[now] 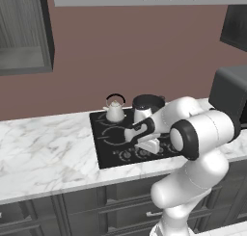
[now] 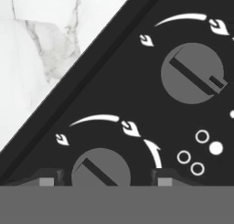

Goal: Pick the kettle from the cabinet and place it on a stove burner. Then pick the pot from the counter and place it on another stove burner. Finally, turn both burners on.

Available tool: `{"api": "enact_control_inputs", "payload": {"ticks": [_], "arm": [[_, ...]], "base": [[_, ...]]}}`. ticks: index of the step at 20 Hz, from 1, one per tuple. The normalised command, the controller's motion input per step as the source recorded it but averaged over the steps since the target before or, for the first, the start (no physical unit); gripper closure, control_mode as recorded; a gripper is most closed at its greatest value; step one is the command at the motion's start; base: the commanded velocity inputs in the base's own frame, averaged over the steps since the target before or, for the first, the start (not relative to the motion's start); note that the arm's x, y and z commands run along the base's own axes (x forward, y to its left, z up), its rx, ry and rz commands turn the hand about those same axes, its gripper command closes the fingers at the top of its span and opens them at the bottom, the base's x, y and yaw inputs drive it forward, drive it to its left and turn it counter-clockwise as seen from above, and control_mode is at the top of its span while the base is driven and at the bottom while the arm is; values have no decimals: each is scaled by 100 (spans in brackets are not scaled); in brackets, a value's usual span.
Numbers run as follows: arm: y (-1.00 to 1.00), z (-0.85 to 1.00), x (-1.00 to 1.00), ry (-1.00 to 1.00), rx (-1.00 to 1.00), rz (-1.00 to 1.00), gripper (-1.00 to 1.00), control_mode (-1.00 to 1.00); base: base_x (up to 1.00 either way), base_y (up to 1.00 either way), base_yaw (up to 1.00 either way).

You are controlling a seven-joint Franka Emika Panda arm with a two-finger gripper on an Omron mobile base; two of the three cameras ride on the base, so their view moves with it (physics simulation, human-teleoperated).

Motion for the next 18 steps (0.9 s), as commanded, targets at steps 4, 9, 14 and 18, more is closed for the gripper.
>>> {"api": "enact_control_inputs", "payload": {"ticks": [4,9,14,18], "arm": [[0,-16,-1,0,0,0,100,-100],[0,-6,-2,0,0,0,100,-100],[0,-3,-1,-1,0,0,100,-100],[0,-1,-10,-5,3,0,100,-100]], "base": [[0,0,0],[0,0,0],[0,0,0],[0,0,0]]}}
